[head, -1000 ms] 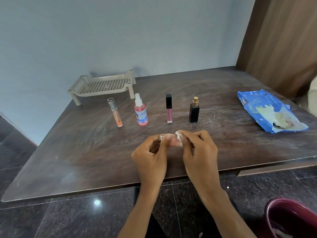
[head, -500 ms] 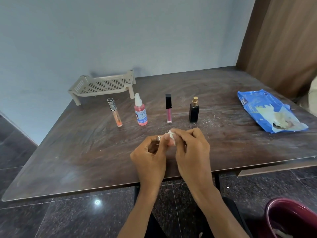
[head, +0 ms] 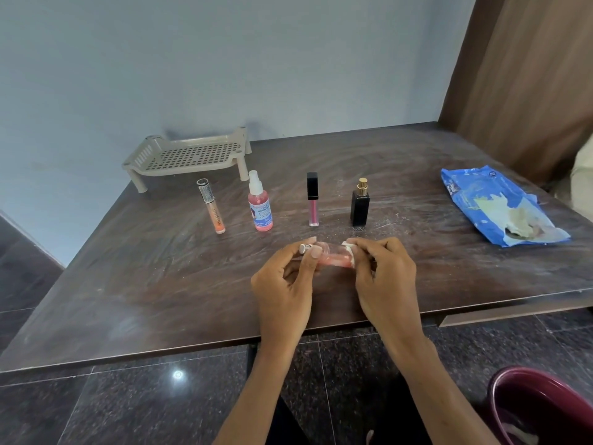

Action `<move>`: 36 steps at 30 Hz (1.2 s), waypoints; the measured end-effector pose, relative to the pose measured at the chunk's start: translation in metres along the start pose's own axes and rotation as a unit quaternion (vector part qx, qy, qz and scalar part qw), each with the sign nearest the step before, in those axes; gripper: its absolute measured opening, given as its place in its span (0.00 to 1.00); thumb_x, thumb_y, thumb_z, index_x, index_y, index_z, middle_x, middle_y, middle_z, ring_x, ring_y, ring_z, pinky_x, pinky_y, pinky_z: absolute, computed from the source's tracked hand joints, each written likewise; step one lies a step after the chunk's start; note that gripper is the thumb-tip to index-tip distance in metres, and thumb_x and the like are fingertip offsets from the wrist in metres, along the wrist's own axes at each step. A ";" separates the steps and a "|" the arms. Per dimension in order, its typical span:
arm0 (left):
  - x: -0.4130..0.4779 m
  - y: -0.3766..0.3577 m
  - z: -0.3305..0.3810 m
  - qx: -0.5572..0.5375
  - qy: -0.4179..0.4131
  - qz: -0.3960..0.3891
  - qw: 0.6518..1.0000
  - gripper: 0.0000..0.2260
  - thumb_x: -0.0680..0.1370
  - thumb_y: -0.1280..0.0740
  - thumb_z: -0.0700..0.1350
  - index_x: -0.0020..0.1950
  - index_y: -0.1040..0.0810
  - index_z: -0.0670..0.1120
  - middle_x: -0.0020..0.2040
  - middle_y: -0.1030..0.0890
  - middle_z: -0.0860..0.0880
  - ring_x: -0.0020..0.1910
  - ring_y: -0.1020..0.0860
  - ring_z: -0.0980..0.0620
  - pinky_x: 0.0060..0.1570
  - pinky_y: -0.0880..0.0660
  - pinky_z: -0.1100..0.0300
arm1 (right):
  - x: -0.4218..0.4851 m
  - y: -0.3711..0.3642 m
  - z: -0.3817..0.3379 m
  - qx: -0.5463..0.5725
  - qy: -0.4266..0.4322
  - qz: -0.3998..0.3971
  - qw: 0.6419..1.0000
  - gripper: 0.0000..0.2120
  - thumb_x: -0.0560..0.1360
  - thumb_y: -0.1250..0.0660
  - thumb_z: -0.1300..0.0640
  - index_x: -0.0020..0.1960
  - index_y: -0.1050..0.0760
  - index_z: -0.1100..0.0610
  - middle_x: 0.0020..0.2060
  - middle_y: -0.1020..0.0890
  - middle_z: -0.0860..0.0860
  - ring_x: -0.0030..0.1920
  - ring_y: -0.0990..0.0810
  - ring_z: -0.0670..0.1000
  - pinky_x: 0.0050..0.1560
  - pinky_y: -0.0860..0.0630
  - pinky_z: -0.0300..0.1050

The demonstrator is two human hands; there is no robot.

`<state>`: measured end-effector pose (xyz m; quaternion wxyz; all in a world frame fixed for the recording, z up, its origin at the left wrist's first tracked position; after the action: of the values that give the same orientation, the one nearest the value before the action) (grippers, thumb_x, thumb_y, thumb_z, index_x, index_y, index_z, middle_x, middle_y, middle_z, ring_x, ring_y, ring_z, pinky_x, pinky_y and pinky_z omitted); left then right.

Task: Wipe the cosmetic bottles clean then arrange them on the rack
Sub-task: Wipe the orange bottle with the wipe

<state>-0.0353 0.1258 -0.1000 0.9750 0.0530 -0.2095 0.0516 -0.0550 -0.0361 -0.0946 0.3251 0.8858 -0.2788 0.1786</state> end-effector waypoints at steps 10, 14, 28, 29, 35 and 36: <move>0.003 0.001 0.001 0.043 -0.013 -0.012 0.999 0.07 0.79 0.33 0.52 0.54 0.17 0.55 0.47 0.14 0.58 0.48 0.16 0.61 0.50 0.20 0.63 | -0.001 -0.002 -0.022 0.022 0.016 -0.017 1.000 0.09 0.79 0.34 0.60 0.57 0.19 0.56 0.44 0.25 0.48 0.42 0.25 0.39 0.45 0.29 0.27; 0.003 0.002 -0.002 0.030 -0.005 -0.002 1.000 0.06 0.79 0.32 0.50 0.51 0.16 0.53 0.42 0.14 0.58 0.44 0.16 0.61 0.46 0.20 0.64 | -0.008 -0.004 -0.036 0.034 0.059 -0.016 0.998 0.10 0.78 0.33 0.60 0.58 0.18 0.55 0.42 0.23 0.49 0.40 0.23 0.43 0.42 0.24 0.36; 0.003 0.003 -0.005 0.024 0.011 0.013 1.000 0.08 0.78 0.31 0.51 0.50 0.15 0.49 0.39 0.14 0.56 0.40 0.15 0.60 0.42 0.22 0.67 | -0.009 -0.009 -0.040 0.032 0.037 -0.012 0.999 0.09 0.79 0.34 0.59 0.57 0.18 0.56 0.43 0.24 0.49 0.41 0.23 0.42 0.44 0.26 0.30; 0.003 0.004 -0.005 0.020 0.017 0.014 1.000 0.07 0.78 0.31 0.50 0.50 0.15 0.49 0.38 0.14 0.55 0.39 0.16 0.59 0.41 0.22 0.69 | -0.010 -0.011 -0.043 0.033 0.048 -0.014 0.998 0.09 0.79 0.34 0.59 0.57 0.18 0.55 0.43 0.24 0.49 0.40 0.24 0.42 0.44 0.26 0.30; 0.003 0.004 -0.005 0.014 0.010 0.023 1.000 0.11 0.78 0.33 0.54 0.49 0.14 0.50 0.40 0.13 0.56 0.42 0.15 0.60 0.45 0.21 0.66 | -0.007 -0.005 -0.023 0.016 0.025 -0.007 1.000 0.10 0.79 0.34 0.60 0.58 0.18 0.56 0.41 0.25 0.49 0.39 0.25 0.41 0.43 0.28 0.28; 0.003 0.004 -0.005 0.021 0.005 0.025 0.999 0.13 0.77 0.33 0.56 0.50 0.14 0.49 0.41 0.13 0.56 0.43 0.15 0.61 0.45 0.21 0.66 | -0.006 -0.002 -0.016 0.008 0.013 0.001 1.000 0.10 0.78 0.34 0.60 0.58 0.18 0.57 0.40 0.26 0.49 0.39 0.25 0.40 0.43 0.29 0.26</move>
<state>-0.0311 0.1305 -0.1025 0.9731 0.0677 -0.2050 0.0808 -0.0605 -0.0215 -0.0870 0.3215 0.8856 -0.2742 0.1928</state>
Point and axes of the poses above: each hand's wrist, its own x-axis towards the middle knuckle, its own y-axis out of the back of the hand, z = x × y, the point moved 6 cm from there along x, towards the middle knuckle
